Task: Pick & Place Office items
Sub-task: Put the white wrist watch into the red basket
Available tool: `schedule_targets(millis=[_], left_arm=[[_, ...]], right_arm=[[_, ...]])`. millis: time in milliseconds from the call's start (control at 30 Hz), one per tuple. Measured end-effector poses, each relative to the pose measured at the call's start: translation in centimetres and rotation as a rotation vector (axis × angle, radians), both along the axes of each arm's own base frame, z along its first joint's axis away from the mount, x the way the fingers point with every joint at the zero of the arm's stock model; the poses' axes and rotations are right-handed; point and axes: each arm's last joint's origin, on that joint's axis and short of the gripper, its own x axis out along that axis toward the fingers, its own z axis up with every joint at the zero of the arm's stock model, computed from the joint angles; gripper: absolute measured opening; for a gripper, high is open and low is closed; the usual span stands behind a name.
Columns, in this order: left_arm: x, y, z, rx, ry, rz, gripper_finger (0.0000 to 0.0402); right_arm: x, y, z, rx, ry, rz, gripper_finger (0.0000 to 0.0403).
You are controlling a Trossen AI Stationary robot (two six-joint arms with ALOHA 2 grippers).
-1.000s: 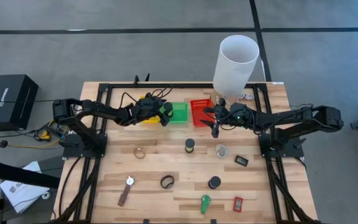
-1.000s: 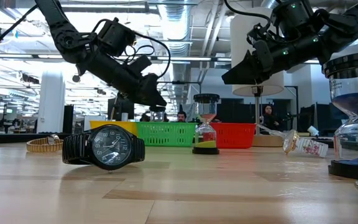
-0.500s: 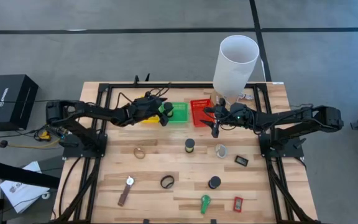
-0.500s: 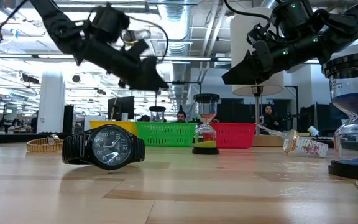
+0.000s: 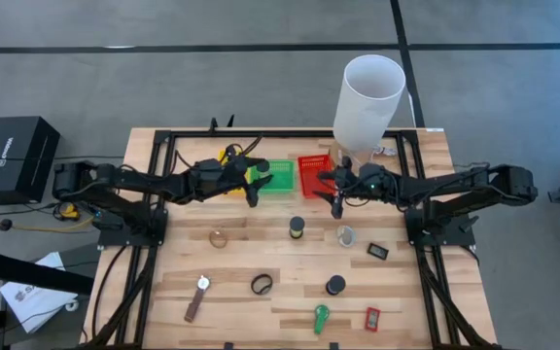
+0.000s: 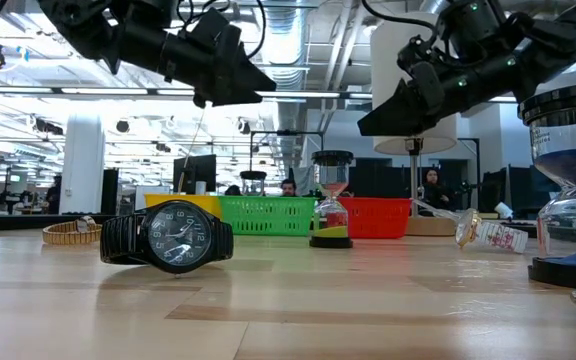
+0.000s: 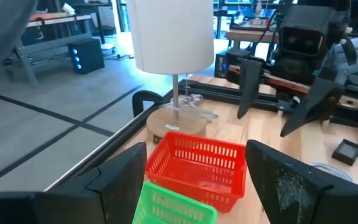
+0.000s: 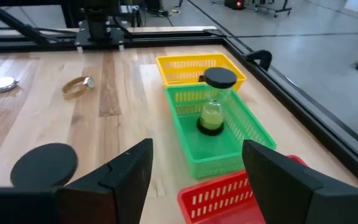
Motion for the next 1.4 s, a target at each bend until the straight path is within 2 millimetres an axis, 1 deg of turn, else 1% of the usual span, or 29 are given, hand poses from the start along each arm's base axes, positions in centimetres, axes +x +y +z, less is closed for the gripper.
schedule_targets(millis=[100,200,233,333,400,500,600,733,1000,1200,1400], left_arm=[[0.0,0.0,0.0,0.0,0.001,0.001,0.0269],[0.0,0.0,0.0,0.0,0.001,0.001,0.0269],[0.0,0.0,0.0,0.0,0.001,0.002,0.0269],[0.0,0.0,0.0,0.0,0.001,0.002,0.0269],[0.0,0.0,0.0,0.0,0.002,0.002,0.0269],[0.0,0.0,-0.1,-0.002,0.014,0.004,0.0269],[0.0,0.0,-0.3,-0.004,0.027,0.004,0.0269],[0.0,0.0,-0.3,-0.004,0.027,0.004,0.0269],[0.0,0.0,-0.3,-0.007,0.026,0.004,0.0269],[0.0,0.0,-0.3,-0.032,0.012,0.008,0.0269],[0.0,0.0,-0.3,-0.033,0.012,0.008,0.0269]], right_arm=[[0.1,0.5,-0.1,-0.019,0.013,0.027,0.024],[-0.1,1.2,-0.2,-0.037,0.062,0.098,0.024],[-0.2,1.4,-0.2,-0.038,0.089,0.126,0.024],[-0.4,2.4,-0.2,-0.014,0.243,0.18,0.024],[-0.5,3.0,0.1,0.042,0.352,0.192,0.024],[-0.9,4.0,0.6,0.165,0.511,0.162,0.024],[-1.2,4.8,1.0,0.257,0.6,0.122,0.024],[-1.8,5.5,0.5,0.342,0.647,0.071,0.024],[-3.6,6.2,-1.8,0.421,0.775,-0.012,0.024],[-4.0,6.2,-2.9,0.376,0.763,-0.057,0.024],[-4.0,5.6,-3.2,0.291,0.731,-0.122,0.024]])
